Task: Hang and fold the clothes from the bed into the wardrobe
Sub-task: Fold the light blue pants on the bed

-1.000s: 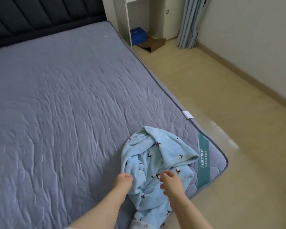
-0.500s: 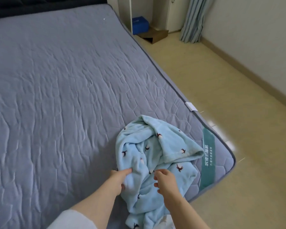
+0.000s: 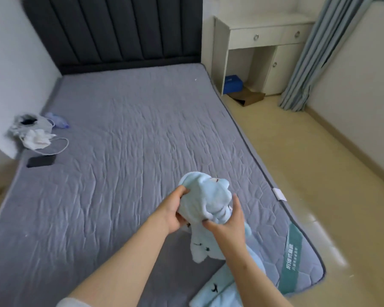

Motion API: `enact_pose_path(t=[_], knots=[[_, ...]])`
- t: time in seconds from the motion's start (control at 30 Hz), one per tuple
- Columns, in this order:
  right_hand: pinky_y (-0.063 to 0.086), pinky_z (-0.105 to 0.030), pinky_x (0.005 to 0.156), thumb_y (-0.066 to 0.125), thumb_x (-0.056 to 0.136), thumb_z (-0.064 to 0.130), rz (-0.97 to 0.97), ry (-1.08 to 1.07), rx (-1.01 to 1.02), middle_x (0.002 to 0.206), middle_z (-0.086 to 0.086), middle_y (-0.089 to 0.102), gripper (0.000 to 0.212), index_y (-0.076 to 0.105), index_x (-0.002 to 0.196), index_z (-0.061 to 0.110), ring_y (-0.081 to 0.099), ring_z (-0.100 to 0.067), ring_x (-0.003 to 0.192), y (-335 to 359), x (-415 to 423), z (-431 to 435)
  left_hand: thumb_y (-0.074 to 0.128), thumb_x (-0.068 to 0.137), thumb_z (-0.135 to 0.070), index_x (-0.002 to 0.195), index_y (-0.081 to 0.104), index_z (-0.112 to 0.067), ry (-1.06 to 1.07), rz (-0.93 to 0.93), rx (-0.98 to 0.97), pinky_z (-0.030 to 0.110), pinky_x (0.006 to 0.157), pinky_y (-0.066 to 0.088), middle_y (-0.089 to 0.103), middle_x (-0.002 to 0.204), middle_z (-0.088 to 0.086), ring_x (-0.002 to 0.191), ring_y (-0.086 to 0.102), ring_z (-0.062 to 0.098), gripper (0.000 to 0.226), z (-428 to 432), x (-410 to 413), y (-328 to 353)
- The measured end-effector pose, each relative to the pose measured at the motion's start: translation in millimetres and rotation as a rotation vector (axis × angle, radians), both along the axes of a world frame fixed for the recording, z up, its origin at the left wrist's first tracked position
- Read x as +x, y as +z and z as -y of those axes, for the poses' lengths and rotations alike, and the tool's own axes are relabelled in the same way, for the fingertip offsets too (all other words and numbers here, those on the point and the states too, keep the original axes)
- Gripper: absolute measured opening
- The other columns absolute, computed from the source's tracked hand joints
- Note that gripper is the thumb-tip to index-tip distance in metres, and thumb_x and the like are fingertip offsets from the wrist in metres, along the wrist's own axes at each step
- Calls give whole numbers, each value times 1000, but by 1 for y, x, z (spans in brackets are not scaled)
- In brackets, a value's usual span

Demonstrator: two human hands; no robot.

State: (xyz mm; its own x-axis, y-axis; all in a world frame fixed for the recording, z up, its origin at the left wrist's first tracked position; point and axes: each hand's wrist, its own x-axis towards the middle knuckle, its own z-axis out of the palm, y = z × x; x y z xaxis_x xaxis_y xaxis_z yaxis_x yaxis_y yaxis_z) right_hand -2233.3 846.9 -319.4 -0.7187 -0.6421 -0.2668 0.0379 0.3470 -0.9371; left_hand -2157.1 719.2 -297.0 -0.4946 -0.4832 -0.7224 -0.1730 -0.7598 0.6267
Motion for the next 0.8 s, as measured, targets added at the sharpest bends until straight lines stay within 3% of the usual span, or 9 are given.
enact_pose_path(t=[0.07, 0.13, 0.2, 0.27, 0.37, 0.5, 0.7, 0.8], knots=[[39, -35, 102, 77, 67, 16, 21, 34, -59, 137, 16, 30, 97, 21, 145, 34, 35, -6, 125, 34, 0, 7, 50, 86, -26, 81, 68, -10, 26, -30, -92, 32, 67, 49, 70, 71, 10, 69, 64, 23, 25, 11, 17, 37], [34, -31, 101, 72, 72, 12, -19, 106, -117, 135, 16, 31, 89, 25, 144, 35, 32, -6, 126, 61, -2, 16, 47, 84, -24, 73, 70, -9, 54, -89, -170, 26, 60, 52, 70, 67, 10, 61, 66, 22, 30, 21, 32, 71], [34, -36, 105, 68, 73, 10, -61, 197, -127, 134, 16, 34, 78, 34, 139, 35, 31, -8, 127, 83, 1, 26, 46, 79, -22, 62, 73, -9, 84, -153, -223, 24, 52, 53, 69, 64, 10, 55, 66, 20, 35, 26, 44, 99], [40, -44, 103, 68, 71, 8, -67, 333, -147, 133, 10, 46, 67, 46, 129, 33, 41, -14, 126, 102, 11, 37, 48, 68, -22, 61, 74, -9, 107, -257, -281, 26, 58, 53, 70, 68, 11, 60, 68, 21, 30, 25, 55, 128], [48, -47, 93, 72, 70, 6, -70, 443, -223, 116, 1, 61, 50, 57, 110, 31, 57, -20, 111, 126, 32, 54, 46, 61, -22, 66, 75, -10, 174, -448, -412, 27, 60, 54, 70, 71, 11, 65, 68, 22, 32, 29, 73, 164], [53, -40, 85, 66, 83, 15, -97, 410, -372, 93, 12, 64, 26, 55, 87, 38, 61, -11, 90, 160, 55, 75, 47, 62, -21, 70, 75, -8, 239, -616, -487, 27, 59, 55, 69, 72, 11, 66, 68, 22, 32, 38, 102, 203], [43, -32, 63, 54, 85, 15, -134, 277, -463, 79, 1, 52, 8, 46, 84, 16, 50, -16, 73, 210, 66, 100, 54, 63, -24, 68, 75, -12, 347, -539, -535, 24, 56, 53, 69, 70, 7, 62, 67, 19, 24, 49, 139, 241], [39, -27, 57, 56, 86, 17, -144, 274, -484, 78, -1, 51, 12, 44, 82, 18, 48, -14, 68, 235, 60, 106, 54, 85, -28, 94, 68, -13, 393, -422, -518, 28, 59, 52, 71, 76, 5, 70, 67, 18, 23, 58, 148, 253]])
